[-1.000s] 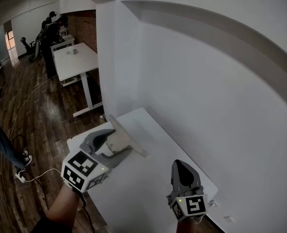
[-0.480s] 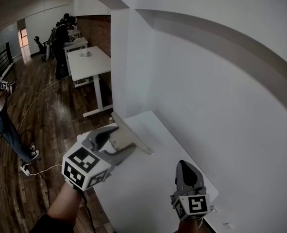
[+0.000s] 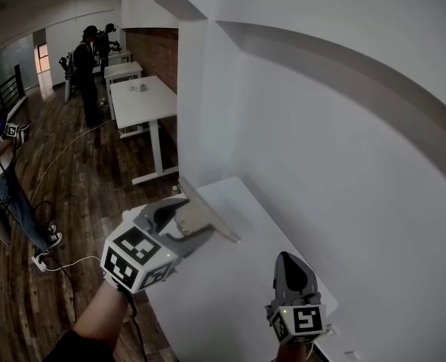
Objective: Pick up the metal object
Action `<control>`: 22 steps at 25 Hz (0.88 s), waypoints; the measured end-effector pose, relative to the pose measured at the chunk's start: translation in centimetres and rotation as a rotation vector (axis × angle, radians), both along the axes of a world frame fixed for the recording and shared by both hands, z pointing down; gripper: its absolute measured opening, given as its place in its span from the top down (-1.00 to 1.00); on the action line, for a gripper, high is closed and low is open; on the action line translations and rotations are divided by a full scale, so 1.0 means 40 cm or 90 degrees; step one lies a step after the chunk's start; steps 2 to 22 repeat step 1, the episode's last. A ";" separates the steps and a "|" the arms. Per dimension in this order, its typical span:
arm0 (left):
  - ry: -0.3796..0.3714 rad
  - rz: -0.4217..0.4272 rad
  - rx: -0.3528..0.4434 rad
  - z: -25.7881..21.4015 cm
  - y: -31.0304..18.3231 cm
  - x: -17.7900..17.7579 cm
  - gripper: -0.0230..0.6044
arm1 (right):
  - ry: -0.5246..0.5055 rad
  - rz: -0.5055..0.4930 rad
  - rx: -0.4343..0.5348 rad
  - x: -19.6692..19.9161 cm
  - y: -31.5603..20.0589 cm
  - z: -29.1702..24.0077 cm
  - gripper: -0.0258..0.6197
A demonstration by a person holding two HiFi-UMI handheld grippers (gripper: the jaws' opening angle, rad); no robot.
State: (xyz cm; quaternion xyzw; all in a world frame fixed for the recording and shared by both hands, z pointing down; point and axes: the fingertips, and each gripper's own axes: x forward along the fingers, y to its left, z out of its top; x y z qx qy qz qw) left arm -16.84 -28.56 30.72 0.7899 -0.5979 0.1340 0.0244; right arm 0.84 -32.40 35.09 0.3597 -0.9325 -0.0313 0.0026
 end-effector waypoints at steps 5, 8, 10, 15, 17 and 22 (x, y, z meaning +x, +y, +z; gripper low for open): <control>-0.003 0.001 -0.001 0.003 -0.002 0.000 -0.01 | 0.001 -0.001 0.001 0.000 -0.001 0.002 0.89; -0.003 0.001 -0.001 0.003 -0.002 0.000 -0.01 | 0.001 -0.001 0.001 0.000 -0.001 0.002 0.89; -0.003 0.001 -0.001 0.003 -0.002 0.000 -0.01 | 0.001 -0.001 0.001 0.000 -0.001 0.002 0.89; -0.003 0.001 -0.001 0.003 -0.002 0.000 -0.01 | 0.001 -0.001 0.001 0.000 -0.001 0.002 0.89; -0.003 0.001 -0.001 0.003 -0.002 0.000 -0.01 | 0.001 -0.001 0.001 0.000 -0.001 0.002 0.89; -0.003 0.001 -0.001 0.003 -0.002 0.000 -0.01 | 0.001 -0.001 0.001 0.000 -0.001 0.002 0.89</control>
